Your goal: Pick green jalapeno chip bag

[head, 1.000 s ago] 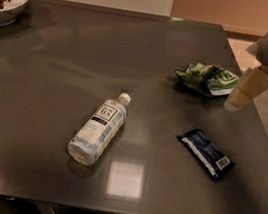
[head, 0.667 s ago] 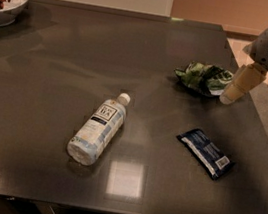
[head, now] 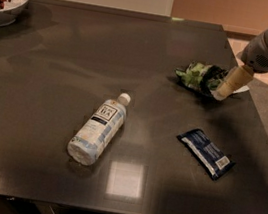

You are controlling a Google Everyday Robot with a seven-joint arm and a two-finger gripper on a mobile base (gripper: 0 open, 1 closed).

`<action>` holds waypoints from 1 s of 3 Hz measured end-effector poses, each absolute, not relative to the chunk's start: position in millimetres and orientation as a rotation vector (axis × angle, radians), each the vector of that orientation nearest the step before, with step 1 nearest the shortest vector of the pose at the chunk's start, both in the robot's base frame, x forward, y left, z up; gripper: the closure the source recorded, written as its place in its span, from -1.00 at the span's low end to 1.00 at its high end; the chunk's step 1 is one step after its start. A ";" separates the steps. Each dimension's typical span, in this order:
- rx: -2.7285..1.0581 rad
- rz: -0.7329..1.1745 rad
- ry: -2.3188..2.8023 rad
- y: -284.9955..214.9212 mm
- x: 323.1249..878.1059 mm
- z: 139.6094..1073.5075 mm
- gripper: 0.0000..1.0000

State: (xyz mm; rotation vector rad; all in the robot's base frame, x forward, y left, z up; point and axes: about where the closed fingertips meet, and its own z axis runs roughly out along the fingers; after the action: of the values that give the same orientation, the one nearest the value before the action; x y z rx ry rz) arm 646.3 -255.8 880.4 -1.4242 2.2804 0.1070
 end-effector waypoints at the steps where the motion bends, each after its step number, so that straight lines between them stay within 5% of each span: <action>1: -1.416 0.140 2.297 -255.2 658.6 864.2 -1.00; 3: -1.434 0.186 2.304 -240.6 663.0 852.2 -0.19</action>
Offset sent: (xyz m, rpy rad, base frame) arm 0.0216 0.0110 -0.0329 0.0235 0.0621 -0.0041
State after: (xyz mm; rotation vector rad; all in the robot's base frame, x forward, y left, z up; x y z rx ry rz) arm 663.0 -240.6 852.2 -1.4339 2.3043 0.1861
